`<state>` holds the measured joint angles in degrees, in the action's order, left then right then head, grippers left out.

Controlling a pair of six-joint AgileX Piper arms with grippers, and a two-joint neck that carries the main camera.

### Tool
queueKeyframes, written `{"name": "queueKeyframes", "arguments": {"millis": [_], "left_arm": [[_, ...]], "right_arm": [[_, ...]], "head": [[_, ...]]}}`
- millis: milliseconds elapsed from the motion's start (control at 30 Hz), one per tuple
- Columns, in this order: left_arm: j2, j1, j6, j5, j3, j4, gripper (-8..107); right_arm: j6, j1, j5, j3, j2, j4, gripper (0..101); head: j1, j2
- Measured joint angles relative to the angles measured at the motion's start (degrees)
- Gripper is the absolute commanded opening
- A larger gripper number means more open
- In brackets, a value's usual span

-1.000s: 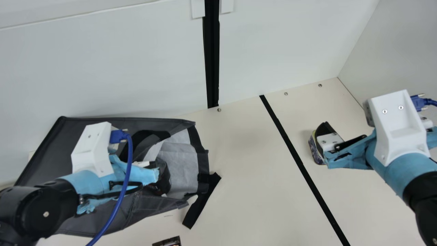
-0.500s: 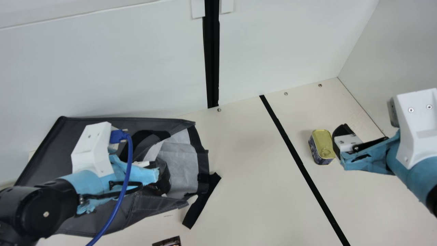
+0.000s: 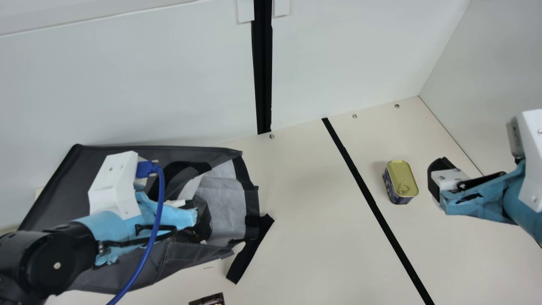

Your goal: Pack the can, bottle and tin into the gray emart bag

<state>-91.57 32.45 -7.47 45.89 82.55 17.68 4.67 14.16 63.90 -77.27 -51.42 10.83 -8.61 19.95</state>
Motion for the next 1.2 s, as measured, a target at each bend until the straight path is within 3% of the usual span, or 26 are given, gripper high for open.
{"name": "queueKeyframes", "arguments": {"millis": [367,1200], "left_arm": [[0.0,0.0,0.0,0.0,0.0,0.0,10],[0.0,0.0,0.0,0.0,0.0,0.0,10]], "right_arm": [[1.3,1.5,6.0,-4.2,-0.4,-2.2,91],[3.9,6.3,6.0,-2.8,0.1,-8.9,91]], "head": [[-0.1,0.0],[-0.1,0.0]]}}
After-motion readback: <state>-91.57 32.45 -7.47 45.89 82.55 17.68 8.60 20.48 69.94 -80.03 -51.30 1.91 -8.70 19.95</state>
